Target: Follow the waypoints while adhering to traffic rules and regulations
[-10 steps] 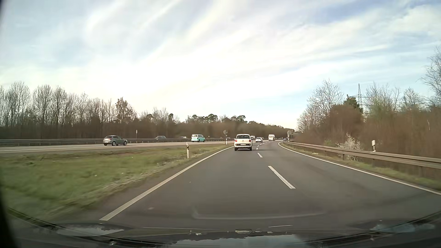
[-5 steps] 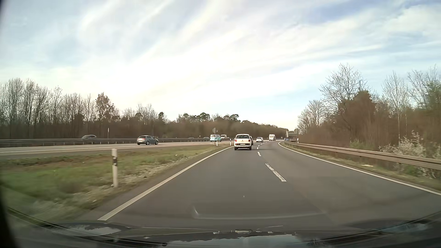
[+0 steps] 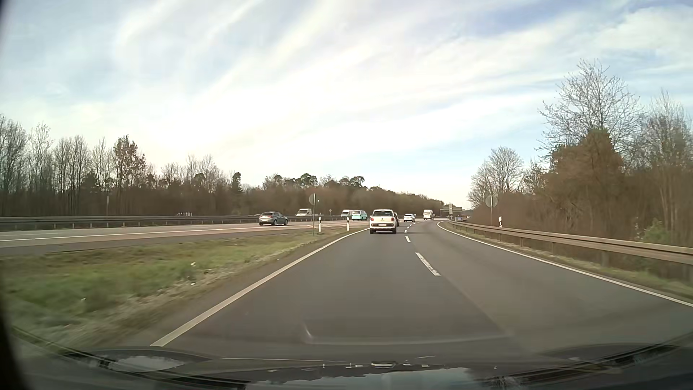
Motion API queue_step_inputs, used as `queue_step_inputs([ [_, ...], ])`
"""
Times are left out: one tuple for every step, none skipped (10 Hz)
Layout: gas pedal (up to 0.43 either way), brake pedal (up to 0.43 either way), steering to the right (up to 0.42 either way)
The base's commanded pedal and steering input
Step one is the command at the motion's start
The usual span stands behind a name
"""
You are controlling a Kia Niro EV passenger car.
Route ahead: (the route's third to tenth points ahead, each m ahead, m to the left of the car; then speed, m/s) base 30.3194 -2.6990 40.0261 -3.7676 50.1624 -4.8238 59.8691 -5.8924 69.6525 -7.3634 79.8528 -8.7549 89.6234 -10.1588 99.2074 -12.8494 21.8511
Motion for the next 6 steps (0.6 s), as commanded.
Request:
queue_step_inputs([
  [0.157,0.000,0.013],
  [0.157,0.000,0.013],
  [0.157,0.000,0.013],
  [0.157,0.000,0.013],
  [0.157,0.000,0.012],
  [0.157,0.000,0.012],
])
